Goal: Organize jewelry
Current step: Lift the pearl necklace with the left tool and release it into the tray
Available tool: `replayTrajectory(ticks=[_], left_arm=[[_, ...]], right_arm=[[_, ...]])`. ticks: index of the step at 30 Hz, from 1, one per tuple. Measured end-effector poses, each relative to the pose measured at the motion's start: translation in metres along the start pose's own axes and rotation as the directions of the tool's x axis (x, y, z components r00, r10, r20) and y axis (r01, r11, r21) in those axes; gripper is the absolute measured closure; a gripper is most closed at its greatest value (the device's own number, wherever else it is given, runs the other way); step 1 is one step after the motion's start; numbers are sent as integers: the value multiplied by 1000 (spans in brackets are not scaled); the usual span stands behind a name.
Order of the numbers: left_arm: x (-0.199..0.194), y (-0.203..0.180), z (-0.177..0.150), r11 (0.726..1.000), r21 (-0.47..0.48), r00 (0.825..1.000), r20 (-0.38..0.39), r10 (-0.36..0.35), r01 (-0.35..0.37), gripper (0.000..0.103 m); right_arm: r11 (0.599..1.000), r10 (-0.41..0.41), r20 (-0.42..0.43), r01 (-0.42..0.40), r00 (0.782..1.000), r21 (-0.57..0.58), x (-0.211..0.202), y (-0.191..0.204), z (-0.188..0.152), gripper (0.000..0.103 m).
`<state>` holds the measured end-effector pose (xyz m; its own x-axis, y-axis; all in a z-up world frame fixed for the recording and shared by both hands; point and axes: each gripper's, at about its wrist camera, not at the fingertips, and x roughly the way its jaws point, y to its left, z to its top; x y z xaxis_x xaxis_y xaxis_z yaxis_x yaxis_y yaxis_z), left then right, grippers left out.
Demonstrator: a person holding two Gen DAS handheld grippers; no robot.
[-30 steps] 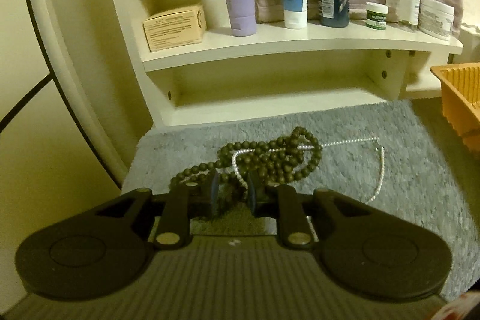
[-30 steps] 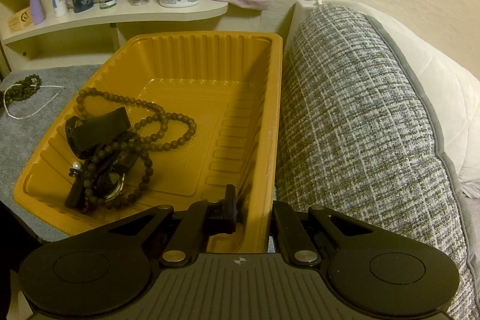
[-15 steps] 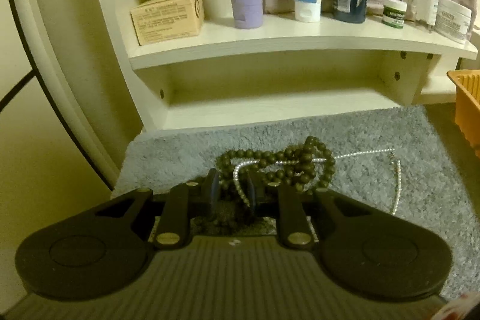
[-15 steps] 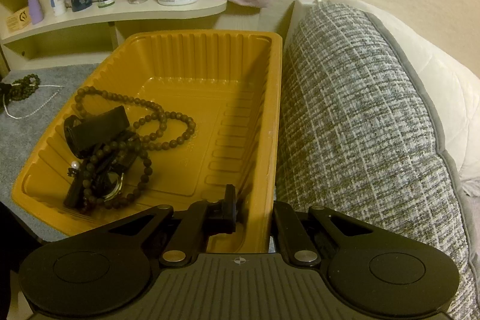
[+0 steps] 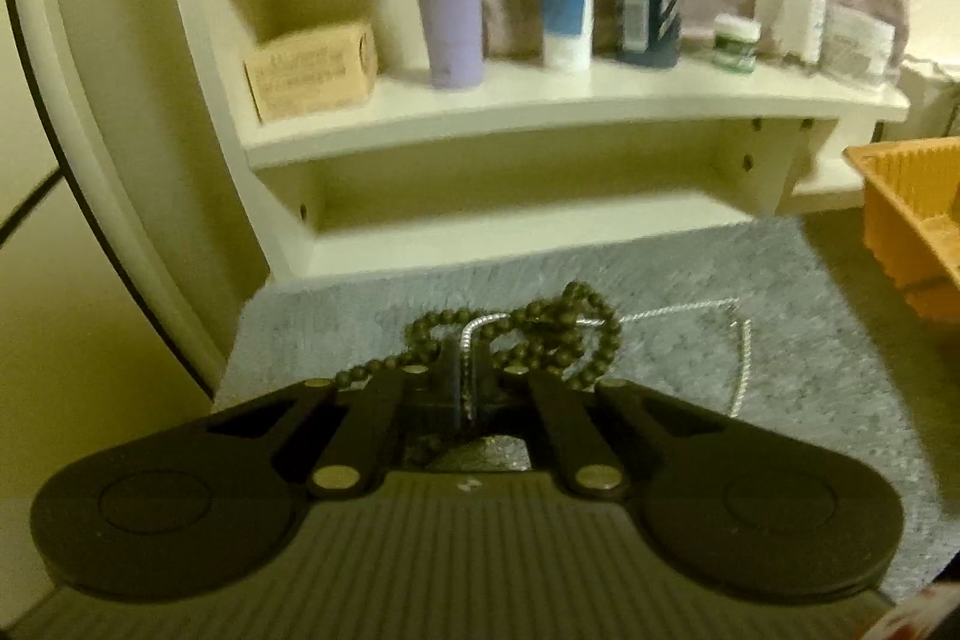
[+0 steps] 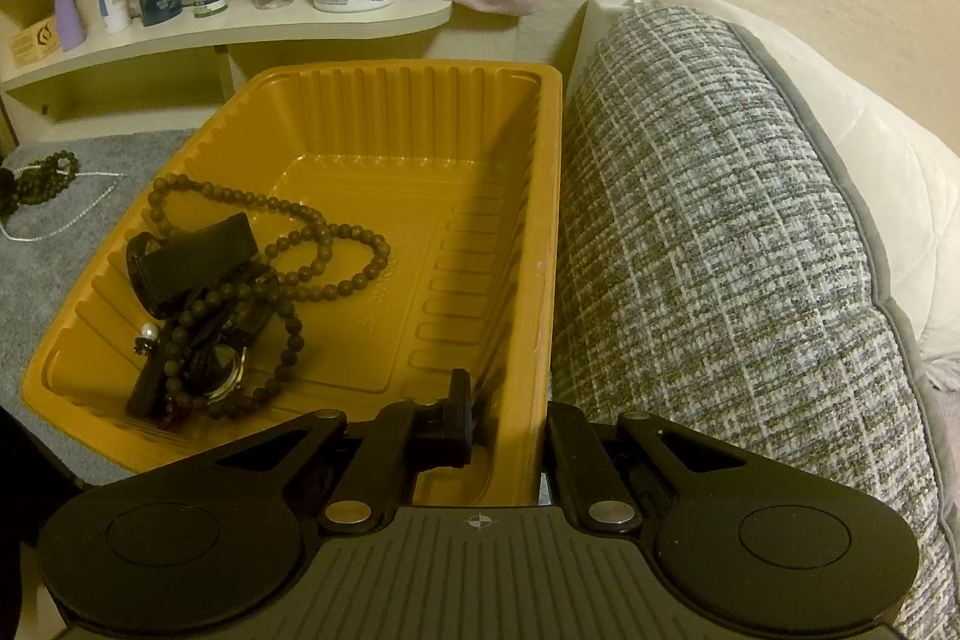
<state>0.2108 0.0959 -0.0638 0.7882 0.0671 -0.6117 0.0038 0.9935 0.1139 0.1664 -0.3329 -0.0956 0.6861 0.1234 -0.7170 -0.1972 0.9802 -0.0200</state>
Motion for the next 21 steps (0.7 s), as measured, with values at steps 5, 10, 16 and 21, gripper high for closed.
replayTrajectory(ticks=[5, 10, 16, 21], left_arm=[[-21, -10, 11, 999, 29, 998, 57, -36, 34, 101], [-40, -24, 27, 995, 65, 989, 122, -85, 77, 101], [-61, -38, 42, 988, 104, 974, 183, -131, 114, 101], [-73, -45, 55, 979, 134, 963, 202, -180, 155, 101]], right_arm=[[1000, 0, 1, 0, 1000, 0, 0, 0, 0, 97], [1000, -1, 3, 1, 1000, 0, -1, 0, 0, 97], [1000, -1, 3, 1, 1000, 0, -2, 0, 0, 97], [1000, -2, 4, 2, 1000, 2, -2, 1, 0, 97]])
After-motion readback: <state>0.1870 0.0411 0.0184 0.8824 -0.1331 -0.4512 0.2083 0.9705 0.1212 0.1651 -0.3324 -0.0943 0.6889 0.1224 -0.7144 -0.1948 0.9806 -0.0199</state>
